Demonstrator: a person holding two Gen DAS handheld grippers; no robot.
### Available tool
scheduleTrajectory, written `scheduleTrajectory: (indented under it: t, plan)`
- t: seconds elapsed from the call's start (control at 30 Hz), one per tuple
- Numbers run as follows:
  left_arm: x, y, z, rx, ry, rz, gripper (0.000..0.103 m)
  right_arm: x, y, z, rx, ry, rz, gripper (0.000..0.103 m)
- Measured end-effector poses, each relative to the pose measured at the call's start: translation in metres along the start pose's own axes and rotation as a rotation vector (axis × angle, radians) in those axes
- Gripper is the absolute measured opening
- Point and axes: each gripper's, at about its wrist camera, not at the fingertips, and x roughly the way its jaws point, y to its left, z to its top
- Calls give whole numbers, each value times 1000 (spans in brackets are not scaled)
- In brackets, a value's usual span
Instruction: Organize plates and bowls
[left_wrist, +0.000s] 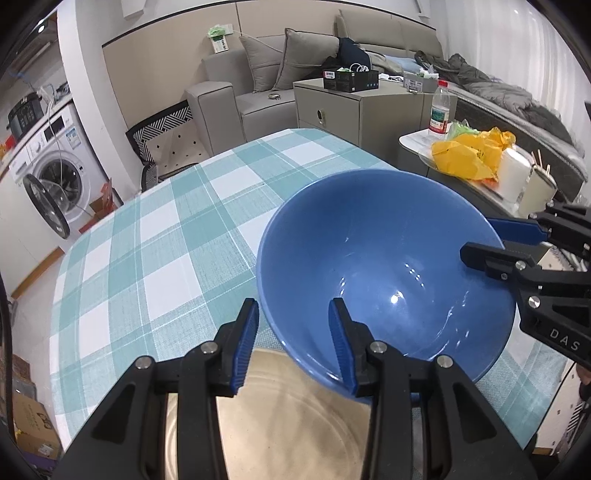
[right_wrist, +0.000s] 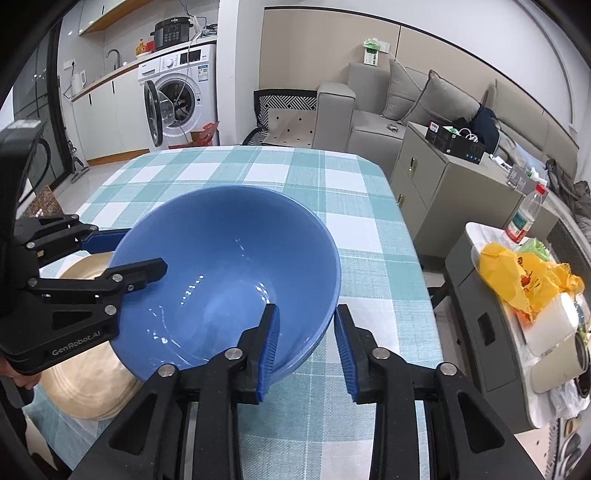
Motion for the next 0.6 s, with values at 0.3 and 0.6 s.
scheduleTrajectory:
  t: [0.3, 0.6]
  plan:
    - [-2, 28, -3, -143, 21, -69, 58, -9, -13, 0, 67, -24, 48, 71]
    - [2, 36, -10, -204, 29, -92, 86, -5, -34, -2, 196, -19, 143, 85]
